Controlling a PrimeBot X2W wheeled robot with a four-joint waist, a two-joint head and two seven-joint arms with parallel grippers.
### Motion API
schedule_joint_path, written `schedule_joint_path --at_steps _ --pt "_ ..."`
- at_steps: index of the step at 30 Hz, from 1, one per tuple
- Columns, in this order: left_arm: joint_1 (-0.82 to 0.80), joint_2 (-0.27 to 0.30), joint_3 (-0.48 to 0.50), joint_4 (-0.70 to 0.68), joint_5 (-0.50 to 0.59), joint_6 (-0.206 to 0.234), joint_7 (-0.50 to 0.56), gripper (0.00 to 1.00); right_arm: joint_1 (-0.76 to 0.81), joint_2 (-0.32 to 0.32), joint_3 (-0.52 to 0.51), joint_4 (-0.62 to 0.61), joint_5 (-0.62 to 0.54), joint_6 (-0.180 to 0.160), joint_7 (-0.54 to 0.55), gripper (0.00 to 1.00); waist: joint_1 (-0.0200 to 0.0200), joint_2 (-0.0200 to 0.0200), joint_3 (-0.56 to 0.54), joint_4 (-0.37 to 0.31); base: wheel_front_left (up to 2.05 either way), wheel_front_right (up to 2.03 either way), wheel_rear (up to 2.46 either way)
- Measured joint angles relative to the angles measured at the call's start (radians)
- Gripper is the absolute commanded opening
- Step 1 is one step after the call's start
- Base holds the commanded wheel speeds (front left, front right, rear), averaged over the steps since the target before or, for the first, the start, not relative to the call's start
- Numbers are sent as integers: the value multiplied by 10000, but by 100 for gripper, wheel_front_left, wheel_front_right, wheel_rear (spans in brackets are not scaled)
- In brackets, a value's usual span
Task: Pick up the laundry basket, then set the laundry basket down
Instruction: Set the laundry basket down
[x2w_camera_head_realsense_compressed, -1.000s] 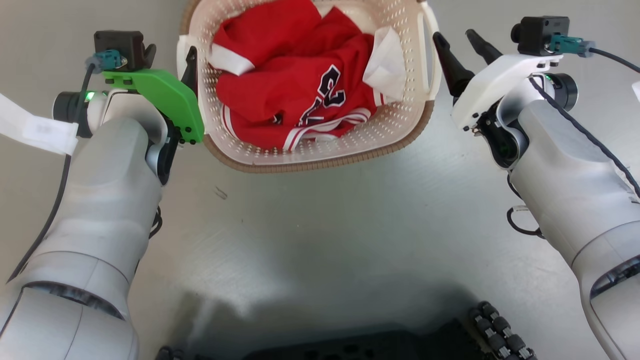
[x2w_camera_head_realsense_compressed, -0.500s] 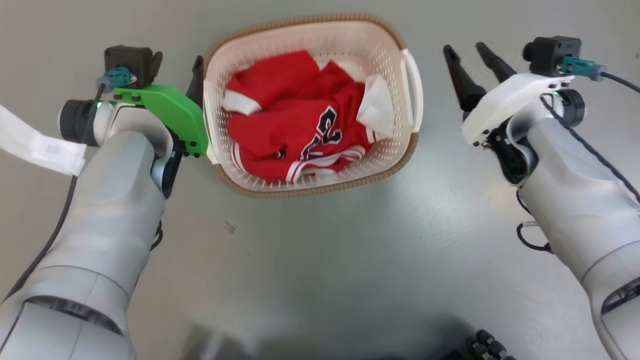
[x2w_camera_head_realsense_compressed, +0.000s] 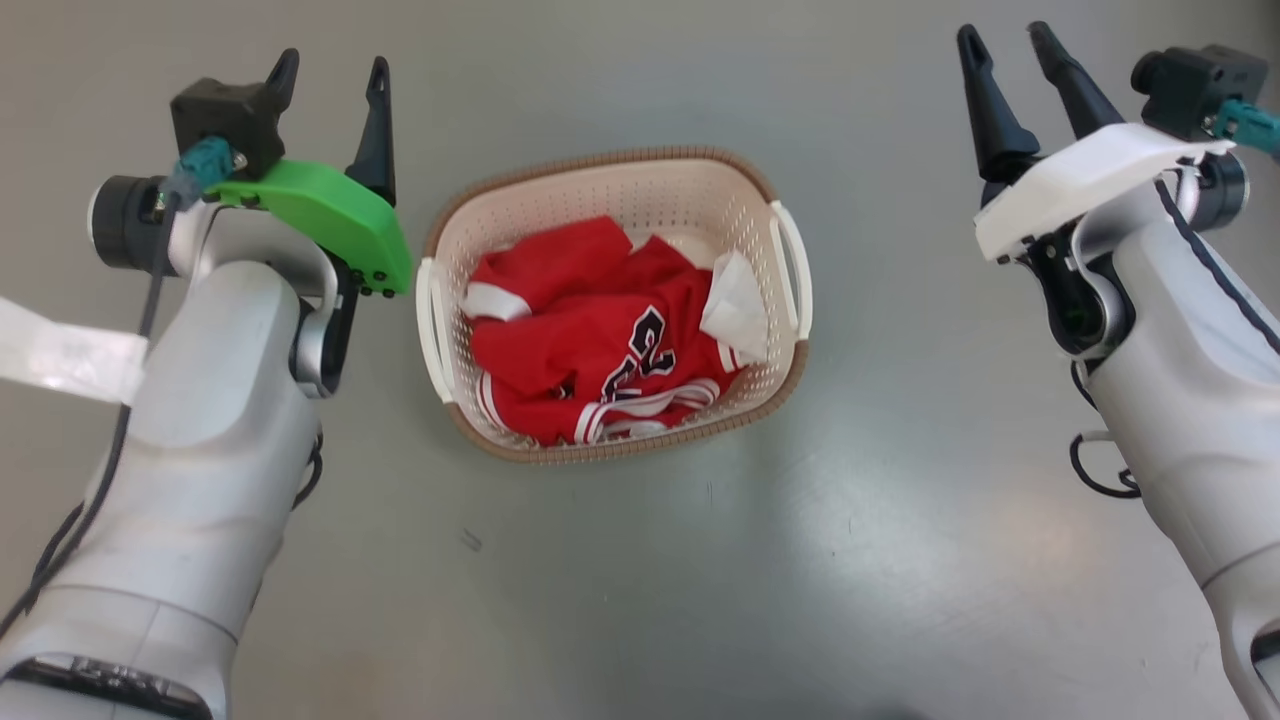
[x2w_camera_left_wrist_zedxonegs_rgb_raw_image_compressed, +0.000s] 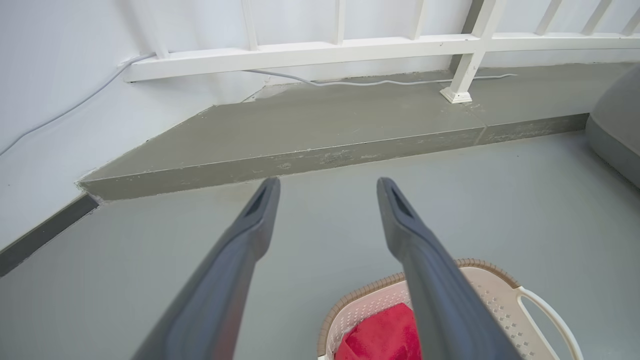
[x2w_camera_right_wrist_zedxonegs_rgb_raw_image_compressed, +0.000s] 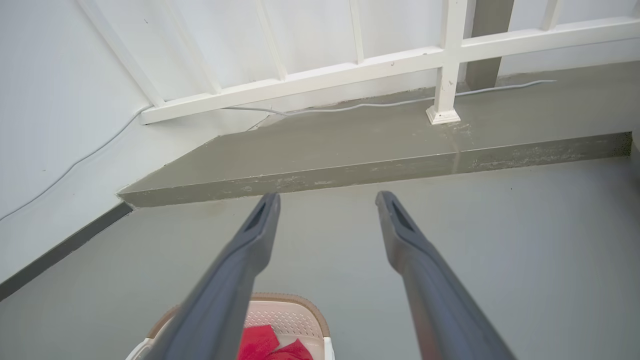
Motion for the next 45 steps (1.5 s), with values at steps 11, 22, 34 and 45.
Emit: schedule_joint_path --at_steps 11,22,34,45 --pt "2003 207 894 -2493 966 750 -2 100 1615 -65 -593 -1868 -1651 -826 0 100 0 0 -1417 -52 0 0 0" --pt "4596 178 1346 -4253 1620 882 -2 100 3825 249 -832 -2851 -2364 -1340 0 100 0 0 -2956 -146 0 0 0" --pt "6958 77 1561 -5306 2084 976 -2 100 5820 403 -1127 -3496 -2623 -1528 0 100 0 0 -4328 -207 0 0 0" --pt "8550 -8 1866 -6142 2311 999 0 100 7197 474 -1346 -3983 -2805 -1693 0 100 0 0 -5139 -105 0 0 0"
